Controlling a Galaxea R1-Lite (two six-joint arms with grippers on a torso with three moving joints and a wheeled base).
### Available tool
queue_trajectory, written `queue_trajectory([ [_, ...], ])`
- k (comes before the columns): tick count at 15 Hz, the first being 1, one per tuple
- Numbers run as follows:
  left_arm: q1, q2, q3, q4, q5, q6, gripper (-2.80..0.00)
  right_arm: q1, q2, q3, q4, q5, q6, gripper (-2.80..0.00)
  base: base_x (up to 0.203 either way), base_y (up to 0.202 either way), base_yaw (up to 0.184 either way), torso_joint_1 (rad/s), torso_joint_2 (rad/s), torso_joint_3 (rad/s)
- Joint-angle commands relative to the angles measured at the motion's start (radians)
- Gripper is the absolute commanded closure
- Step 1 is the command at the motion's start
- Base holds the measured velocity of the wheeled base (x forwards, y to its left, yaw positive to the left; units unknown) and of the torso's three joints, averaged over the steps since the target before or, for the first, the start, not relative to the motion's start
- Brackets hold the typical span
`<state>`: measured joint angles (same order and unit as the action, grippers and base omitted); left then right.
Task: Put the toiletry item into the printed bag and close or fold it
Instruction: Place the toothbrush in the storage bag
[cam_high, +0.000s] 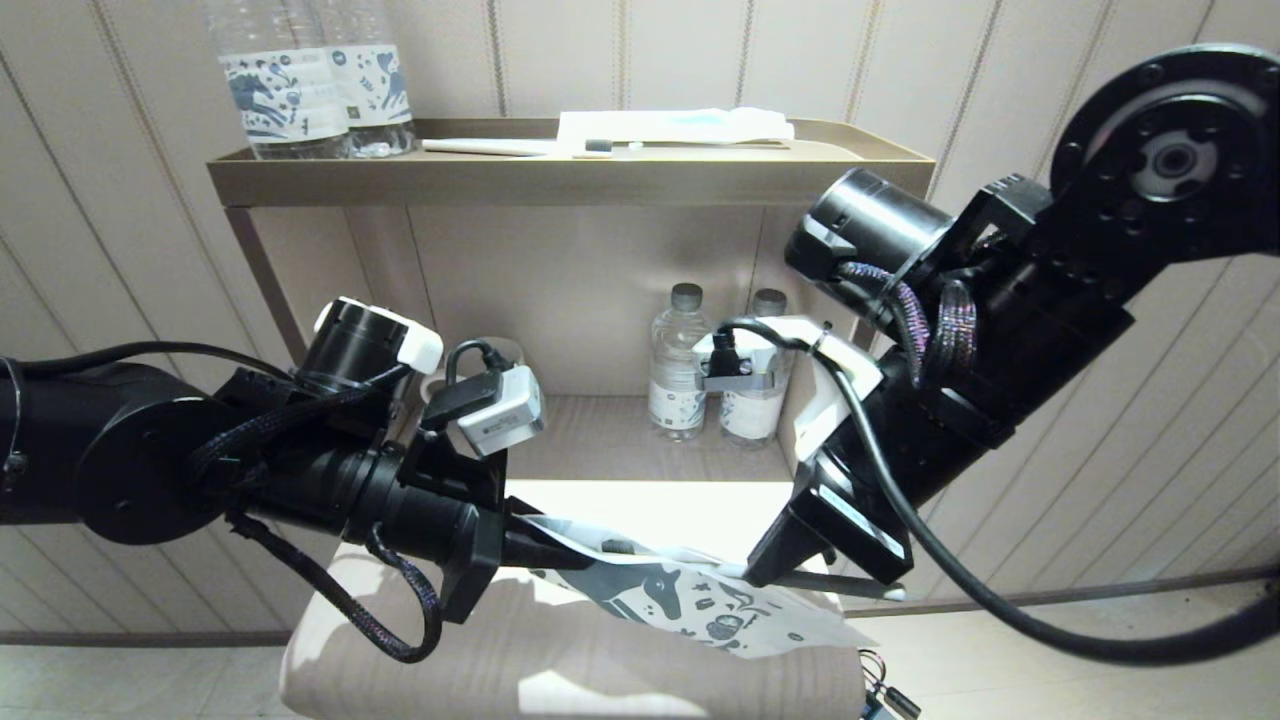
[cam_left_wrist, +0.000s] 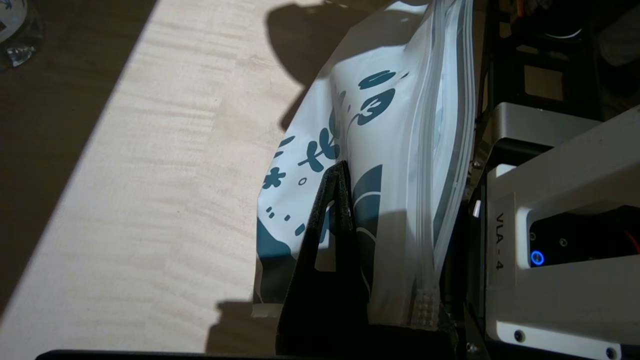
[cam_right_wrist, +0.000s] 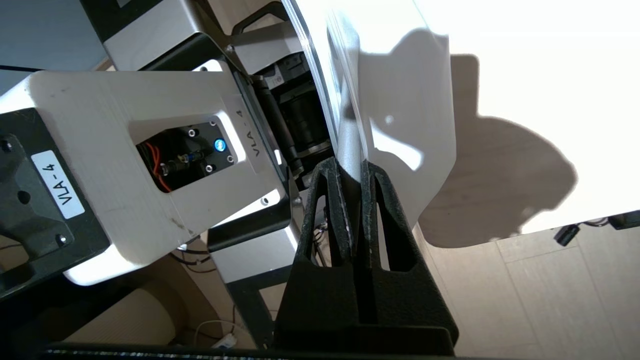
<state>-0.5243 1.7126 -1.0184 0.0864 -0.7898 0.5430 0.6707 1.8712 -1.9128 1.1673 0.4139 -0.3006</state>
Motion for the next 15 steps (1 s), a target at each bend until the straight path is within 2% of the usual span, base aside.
queue_trajectory([
  [1,0.000,-0.002,0.000,0.001,-0.005,0.003,0.00,0.007,-0.009,0.006,-0.007,0.000,-0.002,0.00,0.000,0.000,0.000,0.000,0.00,0.000],
  [15,0.000,0.007,-0.011,0.000,-0.009,-0.003,0.00,0.021,0.001,0.035,-0.159,0.008,0.011,0.00,0.000,0.000,0.000,0.000,0.00,0.000],
])
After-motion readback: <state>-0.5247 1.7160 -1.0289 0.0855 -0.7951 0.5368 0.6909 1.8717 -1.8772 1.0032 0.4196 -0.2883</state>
